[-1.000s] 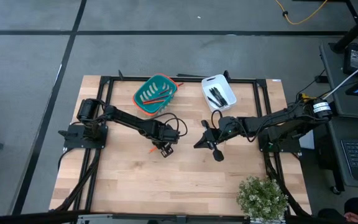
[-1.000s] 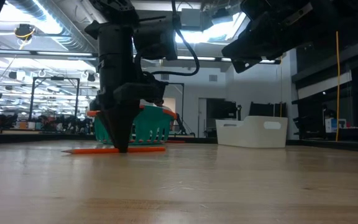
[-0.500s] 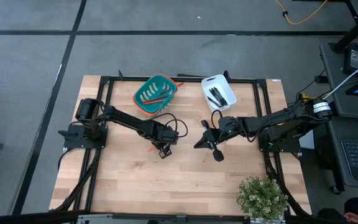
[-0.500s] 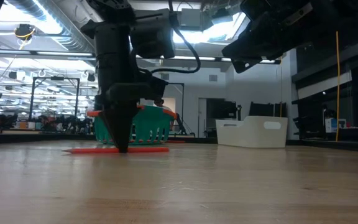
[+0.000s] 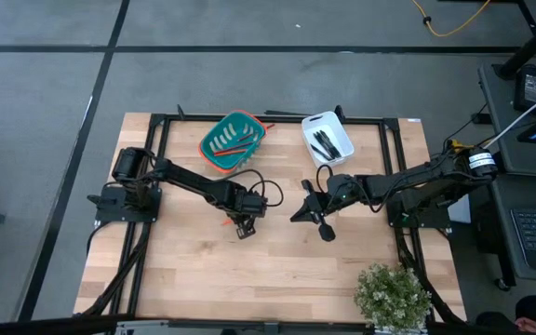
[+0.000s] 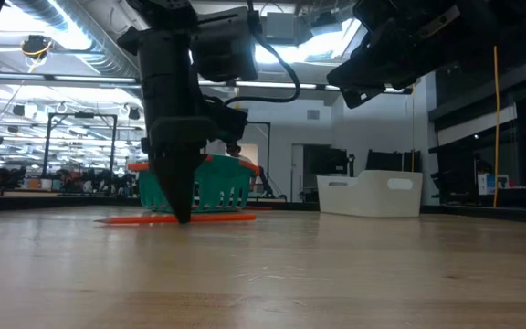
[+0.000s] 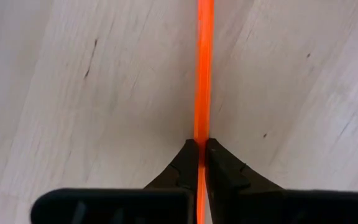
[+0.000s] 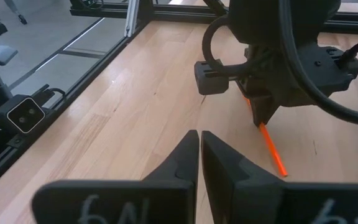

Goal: Sort pens & pencils
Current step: Put the orange pencil into the blue bin

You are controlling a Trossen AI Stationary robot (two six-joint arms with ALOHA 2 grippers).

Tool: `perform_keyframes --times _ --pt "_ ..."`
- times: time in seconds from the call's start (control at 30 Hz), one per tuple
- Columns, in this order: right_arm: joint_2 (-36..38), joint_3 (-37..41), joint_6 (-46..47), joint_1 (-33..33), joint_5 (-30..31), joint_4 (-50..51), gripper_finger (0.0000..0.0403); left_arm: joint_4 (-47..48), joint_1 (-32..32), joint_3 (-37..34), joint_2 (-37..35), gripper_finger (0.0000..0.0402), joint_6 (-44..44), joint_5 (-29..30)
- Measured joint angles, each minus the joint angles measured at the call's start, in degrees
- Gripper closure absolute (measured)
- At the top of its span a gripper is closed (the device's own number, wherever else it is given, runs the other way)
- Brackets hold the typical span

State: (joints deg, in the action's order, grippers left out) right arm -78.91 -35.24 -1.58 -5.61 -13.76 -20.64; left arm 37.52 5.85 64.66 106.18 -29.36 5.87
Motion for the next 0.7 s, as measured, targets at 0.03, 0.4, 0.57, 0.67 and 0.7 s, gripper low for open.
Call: perform_keyframes --times 0.03,0.4,0.57,0.67,0.7 --pt "0.0 0.0 0.0 0.0 0.0 0.0 0.0382 0.0 0.0 0.0 0.0 0.0395 0.0 0.0" --pt "0.0 0.0 0.0 0.0 0.0 0.6 0.0382 1.3 0.0 0.1 -1.2 0.0395 2.2 -0.1" --pt "0.0 0.0 0.0 0.0 0.0 1.1 0.0382 1.8 0.0 0.2 -4.8 0.0395 3.0 0.3" --pt "0.0 0.0 0.0 0.0 0.1 1.4 0.0382 2.8 0.0 0.2 -7.8 0.0395 3.0 2.3" --pt "0.0 0.0 0.1 0.0 0.1 1.6 0.0382 3.2 0.2 0.2 -8.8 0.0394 3.0 3.1"
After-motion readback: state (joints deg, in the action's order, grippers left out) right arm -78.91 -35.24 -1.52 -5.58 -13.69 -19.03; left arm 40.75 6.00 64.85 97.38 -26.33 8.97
